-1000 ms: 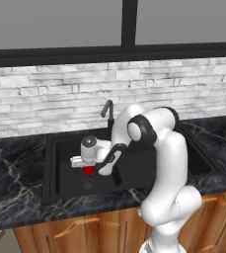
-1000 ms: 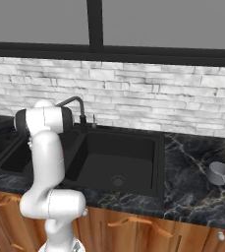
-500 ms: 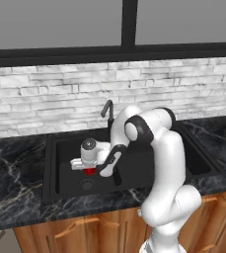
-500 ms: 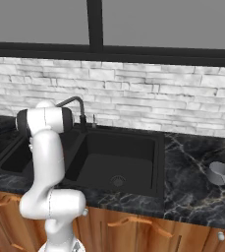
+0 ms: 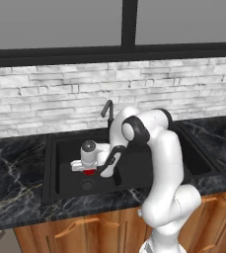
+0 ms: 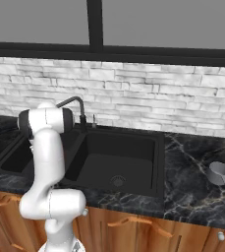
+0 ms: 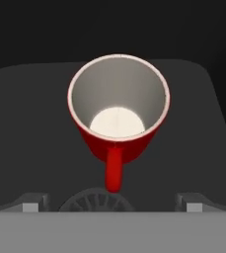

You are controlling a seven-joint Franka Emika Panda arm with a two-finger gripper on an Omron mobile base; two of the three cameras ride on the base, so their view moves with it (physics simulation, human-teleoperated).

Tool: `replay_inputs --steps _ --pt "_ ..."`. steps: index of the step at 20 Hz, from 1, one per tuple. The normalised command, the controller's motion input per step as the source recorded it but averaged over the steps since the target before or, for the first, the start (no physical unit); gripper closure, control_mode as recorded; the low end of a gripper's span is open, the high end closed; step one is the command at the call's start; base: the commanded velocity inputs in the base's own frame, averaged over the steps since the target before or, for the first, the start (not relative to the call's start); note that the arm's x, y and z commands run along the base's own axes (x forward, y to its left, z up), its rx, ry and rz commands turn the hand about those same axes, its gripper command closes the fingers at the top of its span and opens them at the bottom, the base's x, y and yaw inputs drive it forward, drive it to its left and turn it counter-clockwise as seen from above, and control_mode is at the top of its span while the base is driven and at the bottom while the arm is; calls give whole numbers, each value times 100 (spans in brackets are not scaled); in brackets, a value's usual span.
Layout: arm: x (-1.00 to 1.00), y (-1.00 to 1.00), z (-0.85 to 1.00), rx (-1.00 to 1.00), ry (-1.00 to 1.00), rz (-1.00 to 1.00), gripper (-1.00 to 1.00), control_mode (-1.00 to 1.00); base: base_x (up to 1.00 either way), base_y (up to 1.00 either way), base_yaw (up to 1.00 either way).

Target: Move any existing items from the left basin to the right basin for drying. Then move the measuring cup from the counter to the left basin of the sink for washing.

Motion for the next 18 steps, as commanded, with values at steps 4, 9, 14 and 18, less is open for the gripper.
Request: replay_inputs --steps 4,9,14,18 --pt "18 0 -15 0 0 0 -100 -100 0 0 0" --pt "16 0 -10 0 0 0 -100 -100 0 0 0" --pt "6 0 -12 0 0 0 -100 -100 0 0 0" --pt "1 0 -18 0 0 0 -100 -100 0 0 0"
